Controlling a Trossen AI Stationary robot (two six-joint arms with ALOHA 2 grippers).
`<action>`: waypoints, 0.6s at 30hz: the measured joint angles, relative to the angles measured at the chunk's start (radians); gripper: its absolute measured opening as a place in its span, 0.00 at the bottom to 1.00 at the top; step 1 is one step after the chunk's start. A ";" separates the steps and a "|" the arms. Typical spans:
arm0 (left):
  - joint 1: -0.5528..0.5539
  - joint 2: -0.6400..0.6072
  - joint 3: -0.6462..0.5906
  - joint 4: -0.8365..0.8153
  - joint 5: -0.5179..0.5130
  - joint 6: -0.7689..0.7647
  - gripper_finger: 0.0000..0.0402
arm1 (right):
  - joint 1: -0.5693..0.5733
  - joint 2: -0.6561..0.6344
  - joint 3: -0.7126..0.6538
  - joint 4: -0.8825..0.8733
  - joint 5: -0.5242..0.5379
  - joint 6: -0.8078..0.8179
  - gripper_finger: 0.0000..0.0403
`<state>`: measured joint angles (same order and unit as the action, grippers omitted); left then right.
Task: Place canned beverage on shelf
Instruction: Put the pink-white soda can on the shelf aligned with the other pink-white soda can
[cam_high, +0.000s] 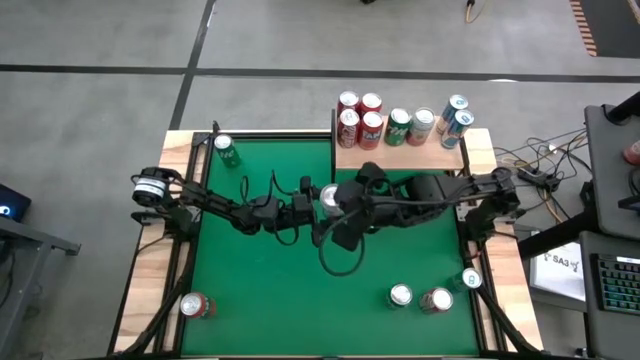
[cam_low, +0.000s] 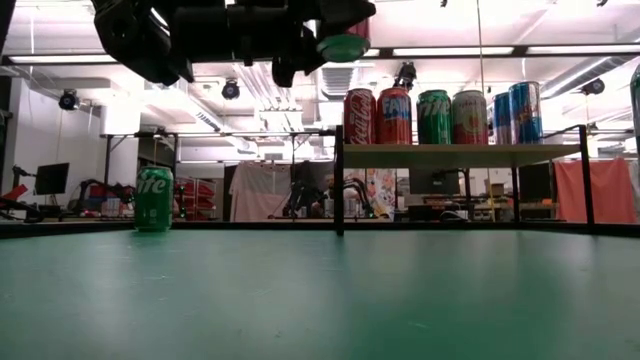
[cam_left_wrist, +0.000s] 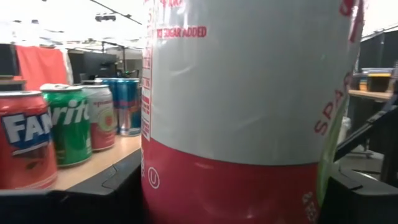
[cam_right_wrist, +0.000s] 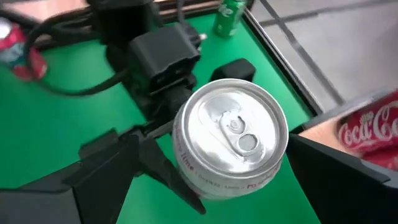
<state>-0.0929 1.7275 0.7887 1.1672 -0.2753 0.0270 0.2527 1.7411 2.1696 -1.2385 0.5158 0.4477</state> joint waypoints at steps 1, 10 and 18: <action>0.000 0.000 0.000 0.000 -0.007 -0.004 0.69 | -0.010 0.006 0.000 0.004 -0.001 0.019 0.98; 0.000 0.000 0.001 0.002 -0.009 -0.010 0.69 | -0.062 0.015 -0.006 0.022 -0.029 0.059 0.91; 0.001 0.002 0.001 -0.004 -0.014 -0.010 0.69 | -0.076 0.015 -0.023 0.028 -0.034 0.077 0.69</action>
<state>-0.0917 1.7290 0.7898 1.1629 -0.2897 0.0166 0.1768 1.7561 2.1471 -1.2106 0.4820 0.5251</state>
